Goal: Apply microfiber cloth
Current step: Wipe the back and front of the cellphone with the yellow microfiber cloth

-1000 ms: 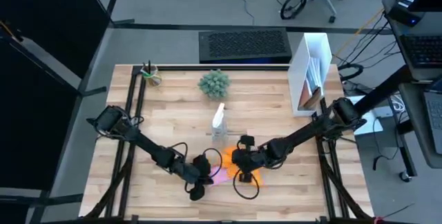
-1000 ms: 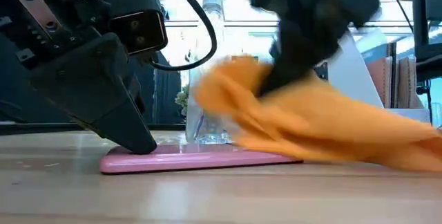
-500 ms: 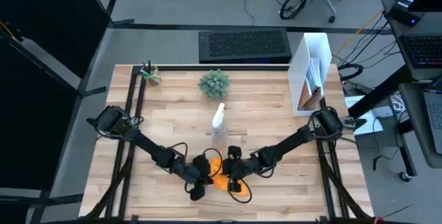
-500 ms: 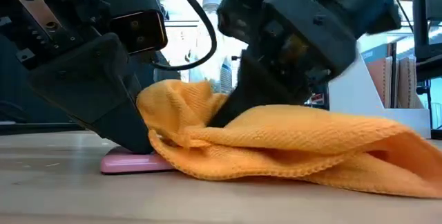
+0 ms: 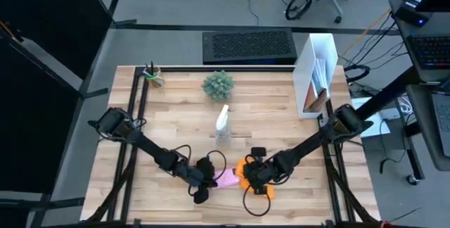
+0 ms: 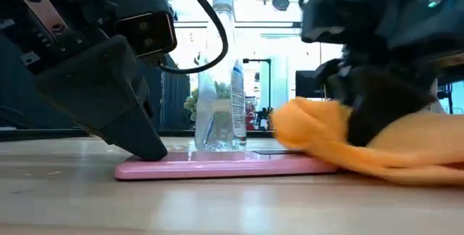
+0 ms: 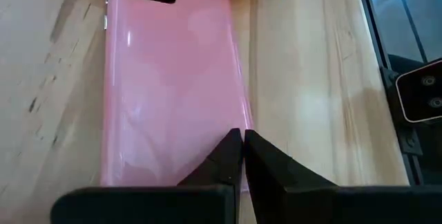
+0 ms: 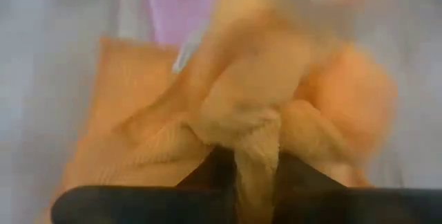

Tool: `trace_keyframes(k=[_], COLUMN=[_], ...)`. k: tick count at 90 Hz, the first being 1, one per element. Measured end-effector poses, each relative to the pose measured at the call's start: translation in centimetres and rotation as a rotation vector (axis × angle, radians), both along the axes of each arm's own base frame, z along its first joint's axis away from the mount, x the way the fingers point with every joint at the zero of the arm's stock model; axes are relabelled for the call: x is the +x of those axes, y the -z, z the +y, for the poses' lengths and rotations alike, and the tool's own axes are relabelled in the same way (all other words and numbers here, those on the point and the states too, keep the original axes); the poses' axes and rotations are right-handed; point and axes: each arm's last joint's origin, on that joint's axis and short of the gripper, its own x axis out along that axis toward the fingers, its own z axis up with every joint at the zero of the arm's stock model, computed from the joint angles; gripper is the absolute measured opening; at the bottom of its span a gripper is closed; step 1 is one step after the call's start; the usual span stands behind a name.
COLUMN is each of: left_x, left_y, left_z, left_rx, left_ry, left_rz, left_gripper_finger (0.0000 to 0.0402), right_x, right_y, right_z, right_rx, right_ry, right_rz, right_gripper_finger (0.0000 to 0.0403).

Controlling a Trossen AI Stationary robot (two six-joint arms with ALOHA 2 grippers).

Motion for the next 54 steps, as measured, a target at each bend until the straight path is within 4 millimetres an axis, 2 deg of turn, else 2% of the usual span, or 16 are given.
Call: trace_keyframes(k=[10,21,26,41,54], left_x=[0.4,1.0,0.8,-0.3,-0.9], left_y=[-1.5,-5.1,-6.0,-4.7,-2.1], left_z=[-0.2,-0.6,-0.3,1.7,2.4], left_rx=[0.008,0.018,0.072,0.326,0.326], left_ry=[0.02,0.066,0.062,-0.078,-0.115], left_rz=[-0.028,-0.139,-0.137,0.002,0.124], left_gripper_finger=[0.0006,0.0006,0.0006,0.0006,0.0006], right_x=[-0.3,-0.4,-0.3,-0.1,0.0], right_y=[-2.1,-2.5,-2.3,0.4,2.9], right_z=[0.8,2.3,3.0,4.6,4.6], right_rx=[0.032,0.055,0.065,0.067,0.049], right_ry=[0.006,-0.035,-0.043,-0.065,0.009], right_rz=[-0.107,-0.182,-0.221,-0.2,-0.129], right_gripper_finger=[0.0013,0.0013,0.0013,0.0013,0.0013])
